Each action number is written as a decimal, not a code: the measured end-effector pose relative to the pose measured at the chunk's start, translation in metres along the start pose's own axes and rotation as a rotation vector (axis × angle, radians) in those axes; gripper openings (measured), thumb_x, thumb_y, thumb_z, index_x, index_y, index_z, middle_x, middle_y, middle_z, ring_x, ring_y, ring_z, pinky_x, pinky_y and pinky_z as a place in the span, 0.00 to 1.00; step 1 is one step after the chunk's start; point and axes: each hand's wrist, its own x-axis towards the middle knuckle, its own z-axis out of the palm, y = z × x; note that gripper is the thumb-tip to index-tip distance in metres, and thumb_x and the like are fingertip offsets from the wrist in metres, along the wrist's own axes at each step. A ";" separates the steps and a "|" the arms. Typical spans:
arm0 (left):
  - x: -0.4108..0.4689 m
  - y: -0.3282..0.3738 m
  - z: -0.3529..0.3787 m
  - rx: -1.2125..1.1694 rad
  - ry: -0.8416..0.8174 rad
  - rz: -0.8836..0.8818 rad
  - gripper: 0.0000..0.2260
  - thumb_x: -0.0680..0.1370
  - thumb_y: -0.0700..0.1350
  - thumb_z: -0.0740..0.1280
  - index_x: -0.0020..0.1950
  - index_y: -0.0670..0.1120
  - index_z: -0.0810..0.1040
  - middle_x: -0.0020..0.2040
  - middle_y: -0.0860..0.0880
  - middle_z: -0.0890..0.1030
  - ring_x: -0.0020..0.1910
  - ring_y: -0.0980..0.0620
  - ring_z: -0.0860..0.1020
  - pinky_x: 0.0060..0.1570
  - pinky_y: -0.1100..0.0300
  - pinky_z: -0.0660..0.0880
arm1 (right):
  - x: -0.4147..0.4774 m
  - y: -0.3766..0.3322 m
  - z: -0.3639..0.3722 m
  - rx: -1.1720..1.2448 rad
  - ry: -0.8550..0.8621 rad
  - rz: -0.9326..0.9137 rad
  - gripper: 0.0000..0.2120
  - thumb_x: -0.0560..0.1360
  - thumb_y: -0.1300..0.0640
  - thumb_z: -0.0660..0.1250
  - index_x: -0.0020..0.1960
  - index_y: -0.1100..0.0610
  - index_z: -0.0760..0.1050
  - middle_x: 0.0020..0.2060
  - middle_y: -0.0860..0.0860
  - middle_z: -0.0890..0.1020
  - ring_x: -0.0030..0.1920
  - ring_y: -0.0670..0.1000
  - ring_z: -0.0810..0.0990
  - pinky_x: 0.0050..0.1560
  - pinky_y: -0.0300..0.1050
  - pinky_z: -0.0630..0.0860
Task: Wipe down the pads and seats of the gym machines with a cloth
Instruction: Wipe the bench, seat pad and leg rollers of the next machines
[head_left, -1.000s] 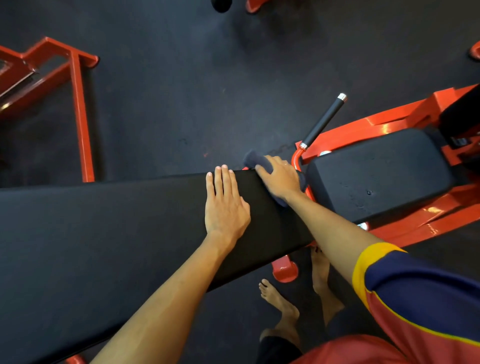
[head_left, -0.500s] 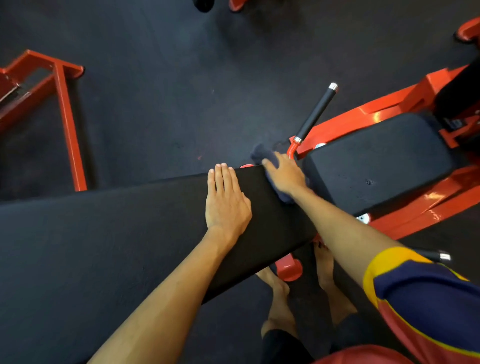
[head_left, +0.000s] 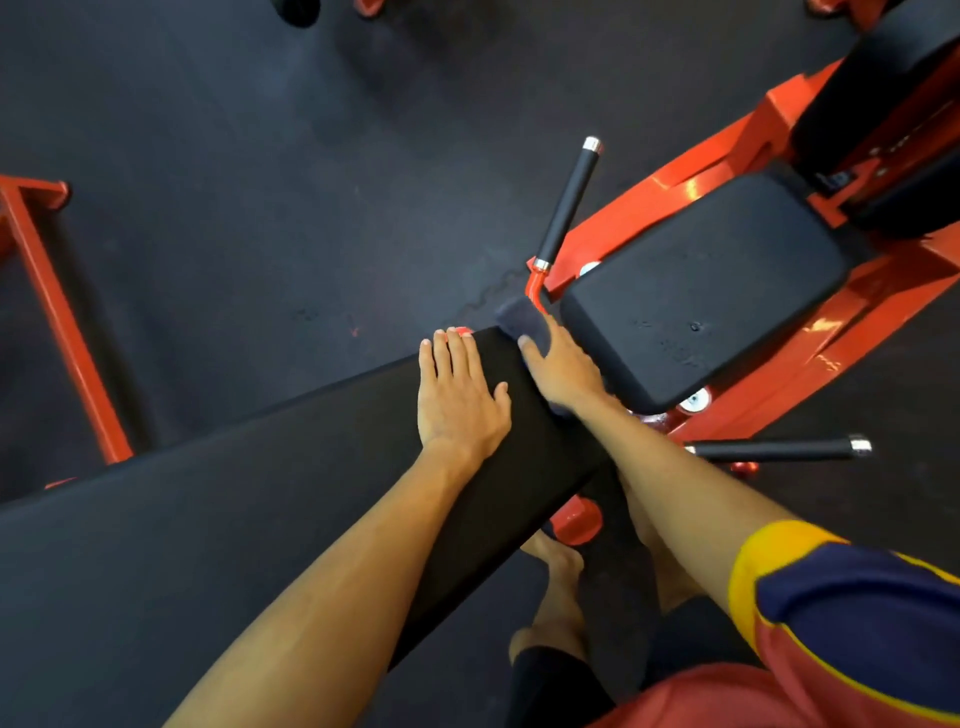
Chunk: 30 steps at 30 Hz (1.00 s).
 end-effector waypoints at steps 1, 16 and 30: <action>0.000 0.001 0.001 0.010 -0.007 0.000 0.35 0.83 0.60 0.45 0.82 0.37 0.48 0.81 0.36 0.53 0.81 0.37 0.49 0.79 0.42 0.45 | 0.014 -0.006 -0.004 0.012 -0.042 0.116 0.31 0.81 0.36 0.55 0.81 0.45 0.58 0.77 0.55 0.69 0.74 0.62 0.69 0.73 0.57 0.67; 0.010 0.004 0.001 0.049 -0.003 -0.010 0.34 0.84 0.60 0.44 0.82 0.38 0.48 0.81 0.37 0.53 0.81 0.37 0.49 0.79 0.41 0.45 | 0.038 -0.022 -0.008 0.043 -0.112 0.178 0.35 0.79 0.31 0.54 0.81 0.45 0.59 0.76 0.59 0.70 0.73 0.64 0.70 0.71 0.56 0.67; 0.011 0.007 0.003 0.061 -0.009 -0.034 0.34 0.83 0.60 0.43 0.82 0.38 0.48 0.81 0.36 0.53 0.81 0.36 0.48 0.79 0.41 0.45 | -0.012 0.023 -0.007 0.125 -0.061 0.244 0.34 0.79 0.31 0.54 0.80 0.47 0.61 0.76 0.56 0.70 0.74 0.62 0.70 0.74 0.57 0.66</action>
